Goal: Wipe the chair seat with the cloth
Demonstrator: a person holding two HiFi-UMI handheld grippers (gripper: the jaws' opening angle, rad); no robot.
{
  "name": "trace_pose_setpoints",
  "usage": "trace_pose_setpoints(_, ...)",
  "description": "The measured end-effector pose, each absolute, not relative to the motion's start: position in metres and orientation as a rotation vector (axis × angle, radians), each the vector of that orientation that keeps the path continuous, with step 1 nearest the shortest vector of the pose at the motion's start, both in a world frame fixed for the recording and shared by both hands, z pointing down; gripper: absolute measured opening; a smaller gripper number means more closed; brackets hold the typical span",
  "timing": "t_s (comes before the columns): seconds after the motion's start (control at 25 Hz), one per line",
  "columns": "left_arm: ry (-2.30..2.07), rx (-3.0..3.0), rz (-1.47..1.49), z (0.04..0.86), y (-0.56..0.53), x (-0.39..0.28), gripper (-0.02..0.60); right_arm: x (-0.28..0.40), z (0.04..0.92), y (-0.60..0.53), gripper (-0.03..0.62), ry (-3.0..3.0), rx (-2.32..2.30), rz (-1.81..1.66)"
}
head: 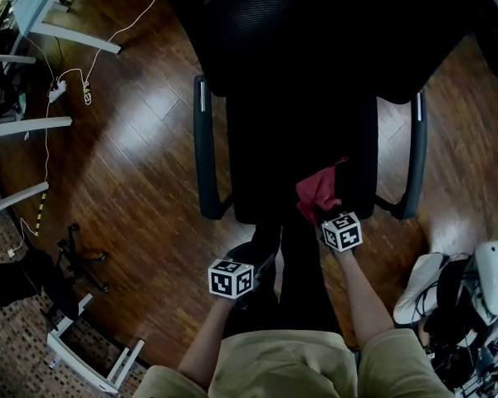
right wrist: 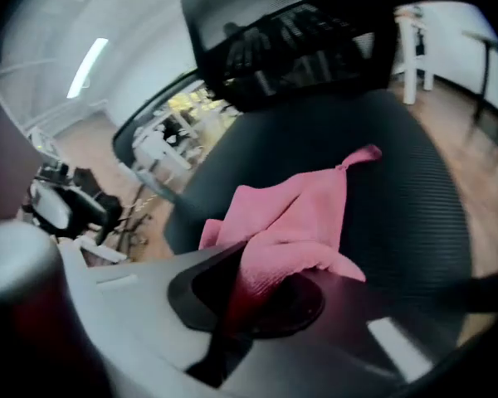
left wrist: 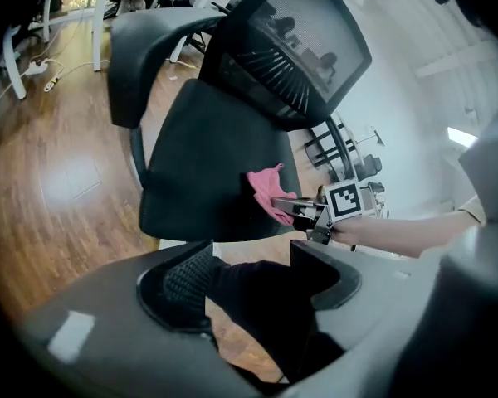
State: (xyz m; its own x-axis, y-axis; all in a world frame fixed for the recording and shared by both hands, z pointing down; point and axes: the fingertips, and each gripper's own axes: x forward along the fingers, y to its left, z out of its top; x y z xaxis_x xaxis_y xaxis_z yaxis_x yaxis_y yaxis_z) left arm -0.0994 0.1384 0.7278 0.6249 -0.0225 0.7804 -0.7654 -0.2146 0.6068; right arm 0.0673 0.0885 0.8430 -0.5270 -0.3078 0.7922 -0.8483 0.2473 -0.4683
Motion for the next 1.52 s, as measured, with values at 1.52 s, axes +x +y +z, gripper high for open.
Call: trace_pose_setpoints(1.52,-0.581,1.825,0.72,0.713,0.077,-0.076,0.27,0.154,0.742,0.132,0.015,-1.846,1.516,1.343)
